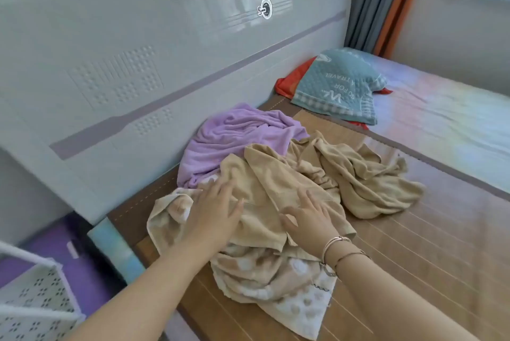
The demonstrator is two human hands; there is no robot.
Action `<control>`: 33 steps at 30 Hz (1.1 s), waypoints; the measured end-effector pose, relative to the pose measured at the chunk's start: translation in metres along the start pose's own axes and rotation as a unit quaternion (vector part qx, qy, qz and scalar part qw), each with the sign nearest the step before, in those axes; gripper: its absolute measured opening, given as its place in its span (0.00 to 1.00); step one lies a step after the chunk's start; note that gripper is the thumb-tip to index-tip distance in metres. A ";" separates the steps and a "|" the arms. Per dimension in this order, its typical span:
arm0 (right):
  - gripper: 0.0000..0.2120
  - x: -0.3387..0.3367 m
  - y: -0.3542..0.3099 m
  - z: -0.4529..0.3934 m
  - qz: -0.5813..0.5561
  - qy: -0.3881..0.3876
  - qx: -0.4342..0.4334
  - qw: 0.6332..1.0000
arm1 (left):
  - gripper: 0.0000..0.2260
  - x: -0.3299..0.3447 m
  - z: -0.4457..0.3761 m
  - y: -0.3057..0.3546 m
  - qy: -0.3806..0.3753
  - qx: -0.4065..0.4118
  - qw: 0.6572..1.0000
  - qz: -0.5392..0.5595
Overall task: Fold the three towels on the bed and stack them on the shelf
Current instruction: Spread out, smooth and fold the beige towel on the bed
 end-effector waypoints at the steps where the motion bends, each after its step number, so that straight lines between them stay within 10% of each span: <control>1: 0.17 0.010 0.006 -0.004 -0.002 -0.013 0.013 1.000 | 0.24 0.014 0.001 -0.004 -0.010 -0.001 1.000 0.009; 7: 0.19 0.069 0.047 -0.008 -0.004 -0.064 0.087 0.994 | 0.23 0.086 0.029 -0.011 -0.059 0.008 0.998 0.009; 14: 0.13 0.064 0.057 0.059 -0.281 0.220 0.030 0.934 | 0.24 0.121 0.080 0.024 -0.017 0.033 0.999 0.027; 24: 0.06 0.019 0.063 0.290 -0.509 0.108 0.076 0.850 | 0.31 0.098 0.204 0.130 0.000 0.176 0.983 0.056; 33: 0.05 0.000 0.088 0.472 -0.451 0.067 0.013 0.890 | 0.38 0.081 0.312 0.215 -0.090 0.321 0.939 -0.081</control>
Point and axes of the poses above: each hand's wrist, its own z-axis away from the middle knuckle, its own x-axis out of the palm, y = z × x, the point moved 2 cm from there along -z, towards the middle knuckle, and after that the axes turned 2 degrees about x, right-handed, at the moved point
